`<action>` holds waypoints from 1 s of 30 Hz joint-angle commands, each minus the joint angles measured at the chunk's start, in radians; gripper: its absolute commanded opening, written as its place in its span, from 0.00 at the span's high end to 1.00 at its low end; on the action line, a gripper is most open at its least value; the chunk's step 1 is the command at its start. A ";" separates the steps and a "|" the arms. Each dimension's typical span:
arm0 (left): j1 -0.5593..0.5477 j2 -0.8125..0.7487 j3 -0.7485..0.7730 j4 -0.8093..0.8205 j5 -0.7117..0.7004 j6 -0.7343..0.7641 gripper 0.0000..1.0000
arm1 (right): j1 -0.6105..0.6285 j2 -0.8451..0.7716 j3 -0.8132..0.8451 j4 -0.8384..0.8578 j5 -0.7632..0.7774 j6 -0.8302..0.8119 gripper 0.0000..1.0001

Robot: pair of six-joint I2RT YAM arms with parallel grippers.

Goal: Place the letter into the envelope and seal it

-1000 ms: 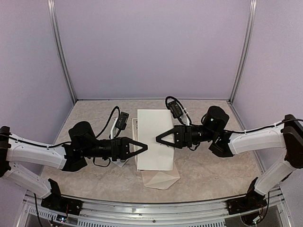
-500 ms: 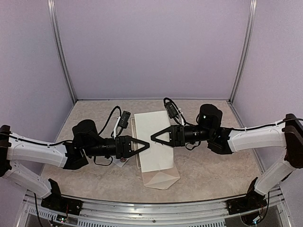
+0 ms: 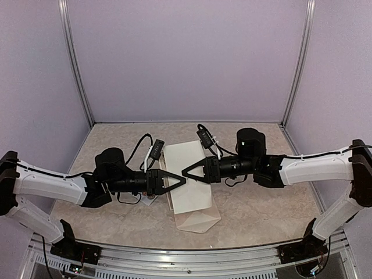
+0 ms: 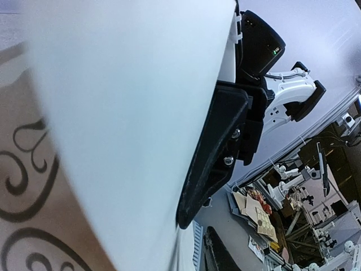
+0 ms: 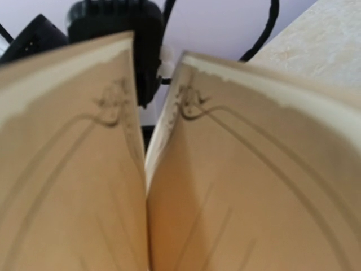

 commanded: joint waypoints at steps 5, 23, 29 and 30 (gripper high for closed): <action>0.004 0.017 0.034 0.020 0.004 -0.004 0.81 | 0.028 0.008 0.052 -0.044 0.031 -0.035 0.72; 0.013 -0.019 -0.007 -0.016 -0.061 0.008 1.00 | 0.024 -0.042 0.034 -0.062 0.081 -0.030 0.50; 0.014 -0.058 -0.037 0.062 0.016 0.015 1.00 | -0.024 -0.089 -0.076 0.214 -0.109 0.083 0.22; 0.014 -0.063 -0.039 0.077 0.045 0.015 1.00 | -0.031 -0.093 -0.094 0.261 -0.139 0.107 0.21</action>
